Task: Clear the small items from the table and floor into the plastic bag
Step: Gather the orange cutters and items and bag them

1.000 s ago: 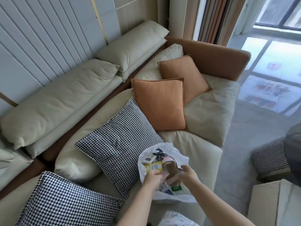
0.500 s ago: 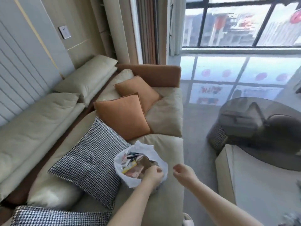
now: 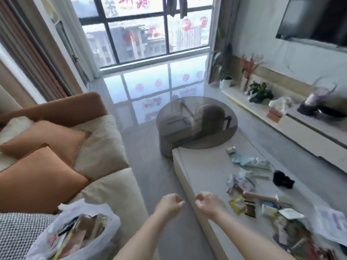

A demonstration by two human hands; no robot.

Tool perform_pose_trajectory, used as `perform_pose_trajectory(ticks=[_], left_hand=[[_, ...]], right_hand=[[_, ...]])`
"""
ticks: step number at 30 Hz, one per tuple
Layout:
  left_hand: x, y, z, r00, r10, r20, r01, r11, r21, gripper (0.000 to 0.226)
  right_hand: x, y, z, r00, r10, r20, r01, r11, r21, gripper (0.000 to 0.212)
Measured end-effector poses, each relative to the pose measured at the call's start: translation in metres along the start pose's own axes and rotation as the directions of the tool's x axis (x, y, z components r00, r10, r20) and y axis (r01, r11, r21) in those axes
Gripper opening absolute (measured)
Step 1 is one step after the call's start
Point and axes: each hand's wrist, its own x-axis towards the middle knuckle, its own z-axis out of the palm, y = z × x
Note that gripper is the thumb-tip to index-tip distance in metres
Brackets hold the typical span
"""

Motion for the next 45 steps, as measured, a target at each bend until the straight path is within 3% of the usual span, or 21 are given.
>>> perform_pose_trajectory(ticks=[6, 15, 24, 34, 45], left_hand=[[0.0, 0.087, 0.077, 0.985, 0.123, 0.119, -0.137, 0.983, 0.12, 0.03], [-0.016, 0.19, 0.212, 0.952, 0.167, 0.255, -0.218, 0.957, 0.189, 0.03], [-0.003, 0.26, 0.309, 0.887, 0.168, 0.43, -0.285, 0.933, 0.222, 0.027], [0.07, 0.317, 0.393, 0.847, 0.161, 0.507, -0.3, 0.931, 0.206, 0.028], [0.19, 0.323, 0.51, 0.867, 0.251, 0.43, -0.393, 0.875, 0.284, 0.038]], right_hand=[[-0.042, 0.117, -0.033, 0.979, 0.194, -0.066, -0.187, 0.978, 0.095, 0.027], [-0.115, 0.276, -0.06, 0.899, 0.428, -0.09, -0.398, 0.886, 0.236, 0.026], [-0.152, 0.389, -0.077, 0.726, 0.683, -0.079, -0.58, 0.67, 0.463, 0.022], [-0.141, 0.477, -0.046, 0.532, 0.845, 0.043, -0.625, 0.359, 0.693, 0.007], [-0.051, 0.575, 0.038, 0.512, 0.856, 0.072, -0.644, 0.328, 0.691, 0.034]])
